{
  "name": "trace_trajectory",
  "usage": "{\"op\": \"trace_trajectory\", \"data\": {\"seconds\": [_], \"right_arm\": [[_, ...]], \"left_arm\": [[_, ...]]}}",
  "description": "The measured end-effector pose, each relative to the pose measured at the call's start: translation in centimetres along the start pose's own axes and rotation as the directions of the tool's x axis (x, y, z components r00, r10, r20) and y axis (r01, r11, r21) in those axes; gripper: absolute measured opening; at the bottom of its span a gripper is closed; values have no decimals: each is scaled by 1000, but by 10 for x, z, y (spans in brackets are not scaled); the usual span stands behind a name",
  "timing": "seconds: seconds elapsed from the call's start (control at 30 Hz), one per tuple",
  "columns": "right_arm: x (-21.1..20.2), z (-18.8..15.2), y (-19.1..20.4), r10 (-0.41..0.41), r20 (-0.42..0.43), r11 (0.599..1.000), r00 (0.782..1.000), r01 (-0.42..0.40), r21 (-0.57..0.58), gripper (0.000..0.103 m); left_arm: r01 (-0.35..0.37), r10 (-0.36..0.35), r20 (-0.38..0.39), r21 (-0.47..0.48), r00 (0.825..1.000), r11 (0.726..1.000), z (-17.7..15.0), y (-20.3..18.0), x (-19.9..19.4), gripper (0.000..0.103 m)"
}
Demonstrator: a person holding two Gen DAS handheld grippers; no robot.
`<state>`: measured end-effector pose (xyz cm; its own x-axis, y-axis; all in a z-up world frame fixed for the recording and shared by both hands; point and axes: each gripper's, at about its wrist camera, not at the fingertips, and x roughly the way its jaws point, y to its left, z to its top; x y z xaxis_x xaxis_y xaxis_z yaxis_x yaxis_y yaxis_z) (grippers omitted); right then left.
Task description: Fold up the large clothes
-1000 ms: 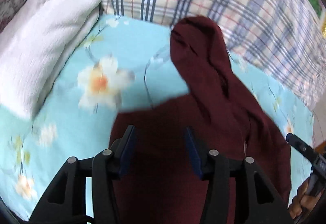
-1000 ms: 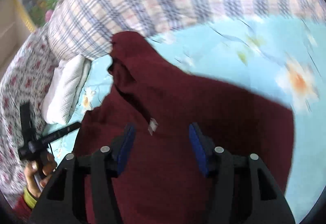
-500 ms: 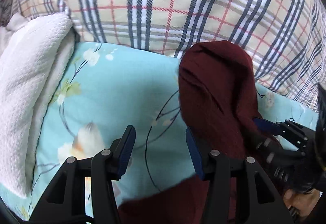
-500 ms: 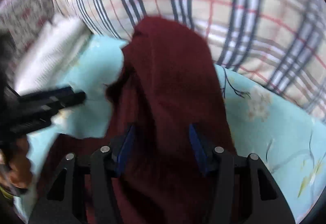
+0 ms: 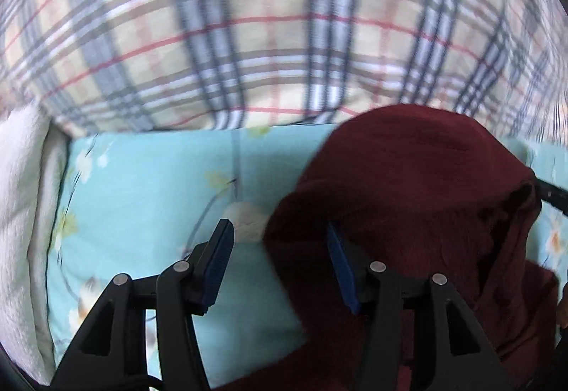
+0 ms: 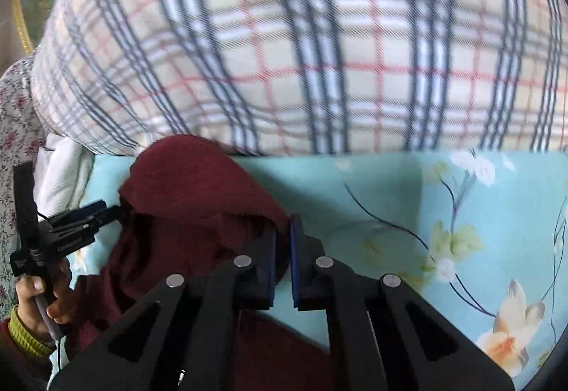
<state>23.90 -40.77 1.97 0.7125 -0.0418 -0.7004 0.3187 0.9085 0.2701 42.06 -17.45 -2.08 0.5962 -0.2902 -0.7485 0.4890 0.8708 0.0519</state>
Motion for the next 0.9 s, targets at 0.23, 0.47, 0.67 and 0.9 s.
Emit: {"op": "trace_trajectory", "data": {"seconds": [0.23, 0.47, 0.67, 0.9], "right_arm": [[16, -3, -17, 22, -14, 999, 1000, -21, 51, 6], [-22, -10, -15, 67, 61, 995, 996, -71, 66, 3], [-111, -63, -17, 118, 125, 988, 985, -129, 85, 2], [-103, -103, -28, 126, -2, 972, 992, -123, 200, 9]], "left_arm": [[-31, 33, -31, 56, 999, 998, 12, -9, 31, 9], [25, -27, 136, 16, 990, 1000, -6, -14, -45, 3], [92, -105, 211, 69, 972, 993, -83, -44, -124, 2], [88, -89, 136, 13, 987, 996, -110, -34, -123, 2]]}}
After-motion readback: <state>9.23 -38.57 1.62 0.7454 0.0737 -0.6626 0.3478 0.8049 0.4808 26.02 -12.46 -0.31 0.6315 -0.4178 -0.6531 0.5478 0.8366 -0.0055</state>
